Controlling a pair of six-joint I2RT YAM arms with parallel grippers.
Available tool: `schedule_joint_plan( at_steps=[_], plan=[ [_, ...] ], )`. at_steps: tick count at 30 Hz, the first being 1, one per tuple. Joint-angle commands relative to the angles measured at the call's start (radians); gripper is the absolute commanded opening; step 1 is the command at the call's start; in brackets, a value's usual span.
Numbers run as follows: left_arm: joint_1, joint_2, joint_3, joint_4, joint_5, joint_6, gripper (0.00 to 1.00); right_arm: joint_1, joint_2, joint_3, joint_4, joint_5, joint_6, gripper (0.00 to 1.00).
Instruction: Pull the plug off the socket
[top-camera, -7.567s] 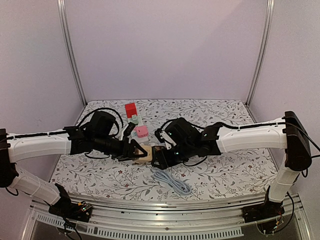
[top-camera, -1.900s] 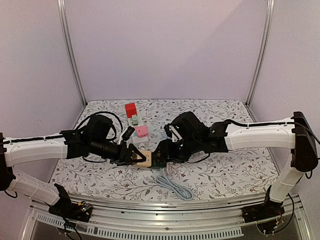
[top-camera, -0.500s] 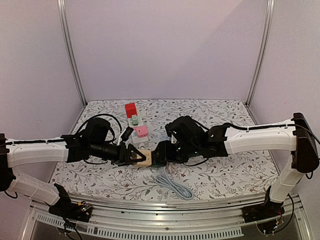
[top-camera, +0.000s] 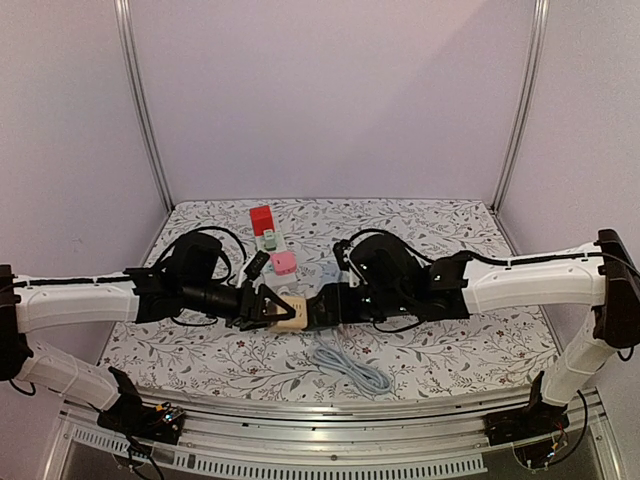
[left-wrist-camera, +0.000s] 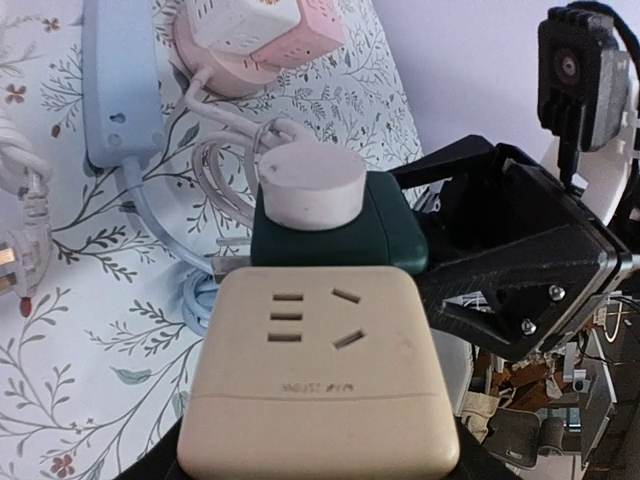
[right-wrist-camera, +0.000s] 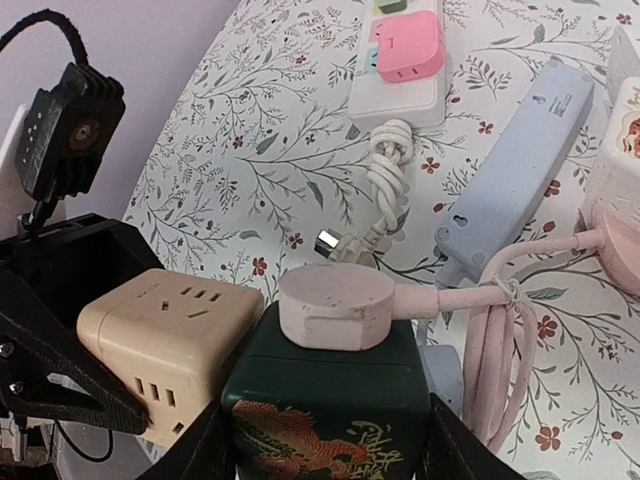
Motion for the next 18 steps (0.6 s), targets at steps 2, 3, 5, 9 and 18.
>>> schedule_joint_plan(
  at_steps=[2,3,5,9,18],
  plan=[
    [0.013,-0.011,0.059,0.12,0.114,-0.02,0.04,-0.011,-0.069,-0.056,-0.056,0.16,-0.21,0.33],
    [0.013,-0.01,0.054,0.127,0.116,-0.024,0.04,-0.01,-0.078,-0.057,-0.056,0.165,-0.211,0.33],
    [0.013,-0.013,0.047,0.136,0.115,-0.026,0.04,-0.01,-0.083,-0.053,-0.061,0.189,-0.2,0.33],
    [0.016,-0.021,0.029,0.149,0.086,-0.022,0.04,-0.012,-0.07,-0.015,-0.121,0.245,-0.091,0.33],
    [0.025,-0.046,-0.009,0.136,0.033,-0.019,0.05,-0.013,-0.073,0.027,-0.13,0.155,0.012,0.5]
  ],
)
